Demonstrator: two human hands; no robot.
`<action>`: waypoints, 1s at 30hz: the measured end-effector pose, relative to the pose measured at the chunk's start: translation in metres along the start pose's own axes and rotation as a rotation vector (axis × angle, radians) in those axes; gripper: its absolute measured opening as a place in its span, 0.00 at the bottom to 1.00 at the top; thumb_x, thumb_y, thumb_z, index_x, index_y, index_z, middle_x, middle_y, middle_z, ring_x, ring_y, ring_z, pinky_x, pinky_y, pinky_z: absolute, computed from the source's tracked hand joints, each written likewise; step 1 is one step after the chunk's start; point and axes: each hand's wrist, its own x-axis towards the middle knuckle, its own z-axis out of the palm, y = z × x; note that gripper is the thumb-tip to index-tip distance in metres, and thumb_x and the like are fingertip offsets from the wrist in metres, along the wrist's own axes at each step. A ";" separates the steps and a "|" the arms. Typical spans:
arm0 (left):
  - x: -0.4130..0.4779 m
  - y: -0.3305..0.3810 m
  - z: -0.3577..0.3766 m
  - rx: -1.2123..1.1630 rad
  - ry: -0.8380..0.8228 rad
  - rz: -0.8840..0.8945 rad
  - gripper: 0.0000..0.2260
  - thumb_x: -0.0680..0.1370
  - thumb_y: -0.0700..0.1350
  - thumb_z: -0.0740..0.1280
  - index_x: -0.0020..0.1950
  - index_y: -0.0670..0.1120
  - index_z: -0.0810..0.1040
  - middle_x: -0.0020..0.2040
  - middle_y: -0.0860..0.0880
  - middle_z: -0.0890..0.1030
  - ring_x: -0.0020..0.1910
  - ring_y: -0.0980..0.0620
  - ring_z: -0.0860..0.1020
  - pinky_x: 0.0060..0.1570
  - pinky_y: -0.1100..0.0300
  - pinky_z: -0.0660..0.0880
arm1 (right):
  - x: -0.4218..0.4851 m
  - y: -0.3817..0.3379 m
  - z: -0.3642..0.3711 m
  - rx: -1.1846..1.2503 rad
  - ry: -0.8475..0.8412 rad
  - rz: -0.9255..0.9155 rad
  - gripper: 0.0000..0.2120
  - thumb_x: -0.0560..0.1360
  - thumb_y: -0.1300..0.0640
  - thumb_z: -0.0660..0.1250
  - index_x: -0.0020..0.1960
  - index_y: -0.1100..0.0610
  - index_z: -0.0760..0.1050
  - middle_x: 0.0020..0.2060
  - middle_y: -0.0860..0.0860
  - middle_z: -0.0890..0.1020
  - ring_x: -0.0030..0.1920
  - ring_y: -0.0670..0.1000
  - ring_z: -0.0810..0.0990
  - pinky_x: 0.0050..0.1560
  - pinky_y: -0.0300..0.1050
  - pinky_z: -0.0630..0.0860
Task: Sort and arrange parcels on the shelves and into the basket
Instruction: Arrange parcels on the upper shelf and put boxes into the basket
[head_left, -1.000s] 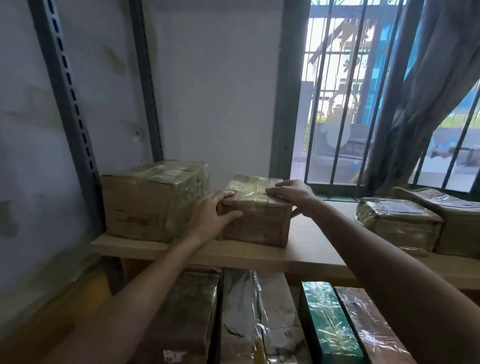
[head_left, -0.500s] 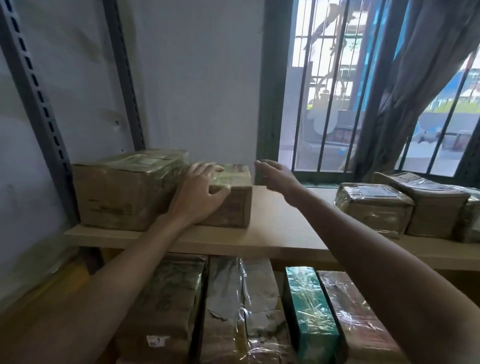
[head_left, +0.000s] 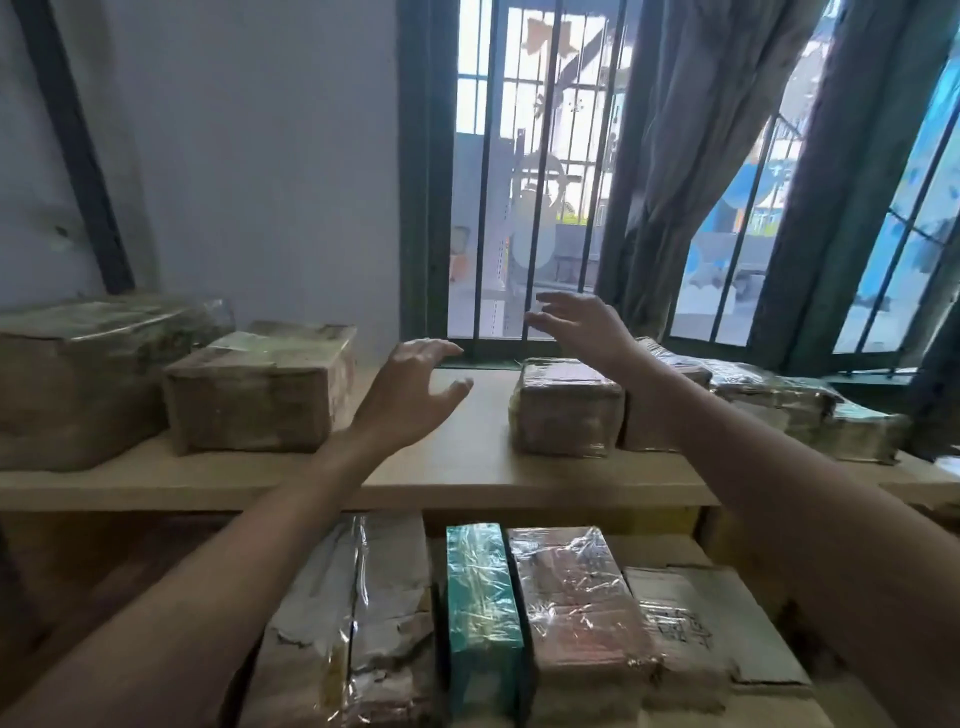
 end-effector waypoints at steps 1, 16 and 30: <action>0.001 0.006 0.007 -0.013 -0.016 -0.011 0.17 0.75 0.50 0.66 0.63 0.48 0.74 0.66 0.47 0.74 0.66 0.49 0.69 0.64 0.56 0.64 | -0.003 0.009 -0.008 -0.014 0.001 0.007 0.24 0.74 0.49 0.68 0.67 0.57 0.72 0.64 0.54 0.77 0.64 0.51 0.75 0.65 0.47 0.70; -0.018 0.044 0.064 -0.191 -0.275 -0.166 0.29 0.74 0.48 0.69 0.72 0.49 0.60 0.68 0.43 0.71 0.66 0.46 0.70 0.57 0.60 0.67 | -0.017 0.051 -0.039 -0.824 -0.345 -0.121 0.30 0.66 0.34 0.69 0.65 0.43 0.71 0.59 0.50 0.78 0.52 0.51 0.74 0.43 0.43 0.65; -0.025 0.036 0.062 -0.167 -0.178 -0.163 0.36 0.68 0.45 0.75 0.71 0.52 0.61 0.68 0.45 0.72 0.67 0.47 0.70 0.55 0.62 0.66 | -0.025 0.050 -0.040 -0.634 -0.283 -0.295 0.13 0.75 0.46 0.65 0.56 0.50 0.80 0.48 0.53 0.83 0.50 0.57 0.78 0.45 0.44 0.65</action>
